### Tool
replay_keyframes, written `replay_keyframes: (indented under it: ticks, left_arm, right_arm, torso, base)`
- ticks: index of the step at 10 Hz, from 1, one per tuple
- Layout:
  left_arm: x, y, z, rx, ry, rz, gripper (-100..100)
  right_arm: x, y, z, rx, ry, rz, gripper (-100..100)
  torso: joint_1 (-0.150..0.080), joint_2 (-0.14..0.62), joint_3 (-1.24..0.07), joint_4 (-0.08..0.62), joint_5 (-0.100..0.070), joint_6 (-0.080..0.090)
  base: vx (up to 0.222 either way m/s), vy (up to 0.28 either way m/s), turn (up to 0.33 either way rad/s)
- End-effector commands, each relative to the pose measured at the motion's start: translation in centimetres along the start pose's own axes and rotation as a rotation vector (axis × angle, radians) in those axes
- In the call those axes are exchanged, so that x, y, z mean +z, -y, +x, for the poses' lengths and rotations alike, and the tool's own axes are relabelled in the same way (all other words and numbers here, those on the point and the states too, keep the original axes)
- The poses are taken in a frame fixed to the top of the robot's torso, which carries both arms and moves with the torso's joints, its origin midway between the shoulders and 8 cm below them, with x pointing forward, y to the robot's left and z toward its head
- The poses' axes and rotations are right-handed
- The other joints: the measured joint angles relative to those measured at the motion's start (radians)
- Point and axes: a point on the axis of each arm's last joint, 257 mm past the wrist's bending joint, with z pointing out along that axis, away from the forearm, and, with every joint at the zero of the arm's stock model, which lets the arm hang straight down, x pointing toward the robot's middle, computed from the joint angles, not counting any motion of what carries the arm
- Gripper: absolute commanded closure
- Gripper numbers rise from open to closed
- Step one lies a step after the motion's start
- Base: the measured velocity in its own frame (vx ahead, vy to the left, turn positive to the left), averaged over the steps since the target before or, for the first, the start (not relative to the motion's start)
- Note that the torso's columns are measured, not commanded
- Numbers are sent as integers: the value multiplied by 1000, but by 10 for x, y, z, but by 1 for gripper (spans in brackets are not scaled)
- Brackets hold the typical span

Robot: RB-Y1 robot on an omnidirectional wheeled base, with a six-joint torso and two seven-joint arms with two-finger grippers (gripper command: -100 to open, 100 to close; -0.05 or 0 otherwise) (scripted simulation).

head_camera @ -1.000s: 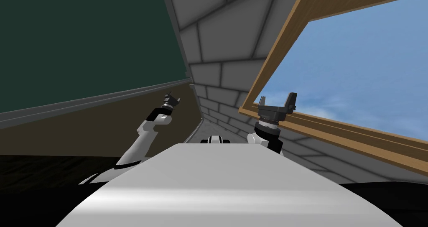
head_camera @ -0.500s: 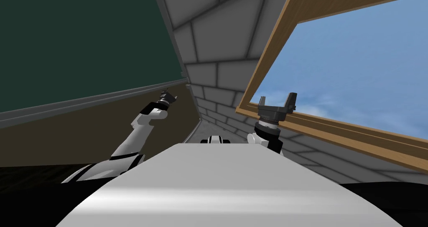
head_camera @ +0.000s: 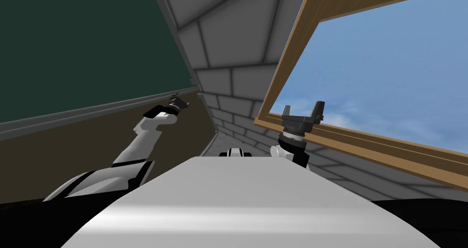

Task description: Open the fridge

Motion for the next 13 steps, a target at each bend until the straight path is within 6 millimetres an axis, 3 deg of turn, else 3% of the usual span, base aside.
replay_keyframes:
  ticks: [1,6,7,13]
  left_arm:
    - [13,21,-19,-42,44,-21,-100]
    - [30,70,-53,-155,120,-46,-100]
    - [30,70,-53,-155,120,-46,-100]
    - [35,117,-74,-268,168,-52,-100]
  right_arm:
    - [0,0,0,0,0,0,0]
    - [0,0,0,0,0,0,0]
    - [0,0,0,0,0,0,0]
    - [-5,7,3,8,-5,24,0]
  torso:
    - [-1,0,0,0,0,0]
    - [0,-2,-1,0,0,0]
    - [0,0,0,0,0,0]
    - [-13,-11,-11,0,-1,2]
  base:
    - [88,-103,-61]
    - [142,-110,-54]
    - [66,-58,-8]
    - [70,-54,-33]
